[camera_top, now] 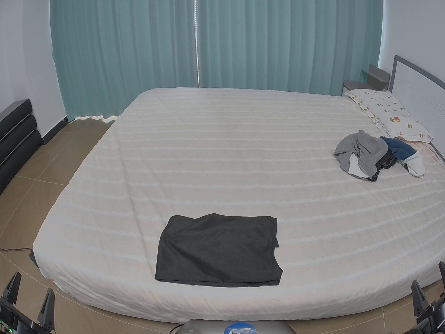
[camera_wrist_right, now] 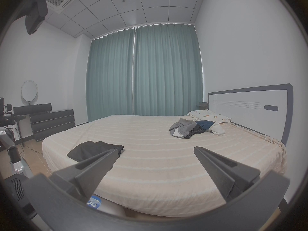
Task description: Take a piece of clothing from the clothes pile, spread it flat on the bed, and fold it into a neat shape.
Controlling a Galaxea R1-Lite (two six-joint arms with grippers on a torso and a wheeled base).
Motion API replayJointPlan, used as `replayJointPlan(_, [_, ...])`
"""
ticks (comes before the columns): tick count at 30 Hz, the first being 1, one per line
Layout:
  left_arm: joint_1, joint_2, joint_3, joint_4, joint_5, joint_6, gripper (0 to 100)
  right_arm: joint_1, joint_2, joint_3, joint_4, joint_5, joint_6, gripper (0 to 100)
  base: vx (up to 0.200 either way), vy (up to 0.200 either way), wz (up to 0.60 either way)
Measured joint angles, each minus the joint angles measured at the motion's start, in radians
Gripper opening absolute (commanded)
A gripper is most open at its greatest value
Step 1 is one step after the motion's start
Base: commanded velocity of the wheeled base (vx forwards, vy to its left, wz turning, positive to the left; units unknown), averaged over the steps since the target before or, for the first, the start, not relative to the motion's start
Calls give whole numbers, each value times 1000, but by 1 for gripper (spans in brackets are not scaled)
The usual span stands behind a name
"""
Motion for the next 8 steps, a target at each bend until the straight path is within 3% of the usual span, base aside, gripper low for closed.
replayJointPlan(8, [0,1,0,0,0,2,100,1,0,0,-1,0,4,100,0,0,0])
